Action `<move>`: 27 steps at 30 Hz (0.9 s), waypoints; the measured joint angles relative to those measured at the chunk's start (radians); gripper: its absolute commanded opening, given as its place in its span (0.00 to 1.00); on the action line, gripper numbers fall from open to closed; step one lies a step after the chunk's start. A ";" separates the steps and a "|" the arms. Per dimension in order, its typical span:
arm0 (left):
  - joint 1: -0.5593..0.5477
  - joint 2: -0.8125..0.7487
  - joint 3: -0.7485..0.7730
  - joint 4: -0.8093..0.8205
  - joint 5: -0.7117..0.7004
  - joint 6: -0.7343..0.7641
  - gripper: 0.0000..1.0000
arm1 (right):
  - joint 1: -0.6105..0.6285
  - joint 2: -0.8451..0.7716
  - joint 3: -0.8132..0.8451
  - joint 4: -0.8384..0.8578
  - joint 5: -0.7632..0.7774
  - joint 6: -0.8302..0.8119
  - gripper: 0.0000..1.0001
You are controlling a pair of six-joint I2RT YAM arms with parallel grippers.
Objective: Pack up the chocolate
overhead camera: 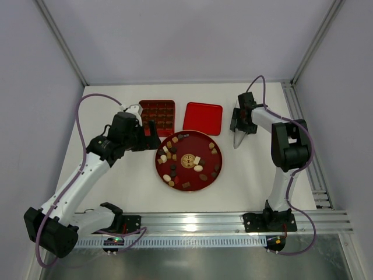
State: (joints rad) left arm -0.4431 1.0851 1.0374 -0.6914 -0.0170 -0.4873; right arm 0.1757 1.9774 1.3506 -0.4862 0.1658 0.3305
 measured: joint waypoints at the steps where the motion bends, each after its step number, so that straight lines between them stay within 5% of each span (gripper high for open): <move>1: 0.000 0.000 -0.002 0.001 0.006 0.000 1.00 | 0.000 -0.003 -0.004 0.002 0.000 0.008 0.75; 15: 0.000 0.009 -0.008 0.006 0.041 -0.002 1.00 | 0.015 -0.036 -0.056 0.030 0.060 0.183 0.77; 27: 0.000 0.009 -0.014 0.007 0.045 -0.002 1.00 | 0.019 -0.032 -0.046 0.010 0.041 0.124 0.73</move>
State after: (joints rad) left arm -0.4431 1.0939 1.0237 -0.6846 0.0284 -0.4889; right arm 0.1944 1.9453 1.3045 -0.4767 0.2066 0.4541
